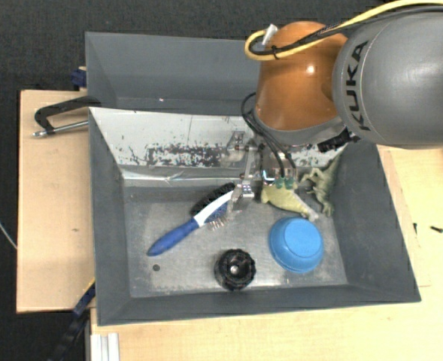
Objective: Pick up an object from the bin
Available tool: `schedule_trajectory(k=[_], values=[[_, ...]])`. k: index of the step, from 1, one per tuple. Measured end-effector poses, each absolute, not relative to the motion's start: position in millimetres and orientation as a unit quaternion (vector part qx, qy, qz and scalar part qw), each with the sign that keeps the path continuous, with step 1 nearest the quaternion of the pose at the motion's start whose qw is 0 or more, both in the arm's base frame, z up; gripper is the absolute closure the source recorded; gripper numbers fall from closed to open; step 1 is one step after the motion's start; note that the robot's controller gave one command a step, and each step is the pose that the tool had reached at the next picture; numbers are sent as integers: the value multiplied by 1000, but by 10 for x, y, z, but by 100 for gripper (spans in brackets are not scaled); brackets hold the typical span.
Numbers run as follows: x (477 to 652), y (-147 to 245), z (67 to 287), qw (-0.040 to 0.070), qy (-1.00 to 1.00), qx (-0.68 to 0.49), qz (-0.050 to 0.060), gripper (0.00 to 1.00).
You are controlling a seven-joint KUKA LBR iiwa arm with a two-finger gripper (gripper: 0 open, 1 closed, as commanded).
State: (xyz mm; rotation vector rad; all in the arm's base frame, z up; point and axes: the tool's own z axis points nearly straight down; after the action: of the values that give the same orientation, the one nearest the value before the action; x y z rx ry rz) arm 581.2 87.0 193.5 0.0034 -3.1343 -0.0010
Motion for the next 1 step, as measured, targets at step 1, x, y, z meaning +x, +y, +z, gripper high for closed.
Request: schedule_trajectory(k=[1], values=[[5968,985,841,-2,-978,207,-1,0]])
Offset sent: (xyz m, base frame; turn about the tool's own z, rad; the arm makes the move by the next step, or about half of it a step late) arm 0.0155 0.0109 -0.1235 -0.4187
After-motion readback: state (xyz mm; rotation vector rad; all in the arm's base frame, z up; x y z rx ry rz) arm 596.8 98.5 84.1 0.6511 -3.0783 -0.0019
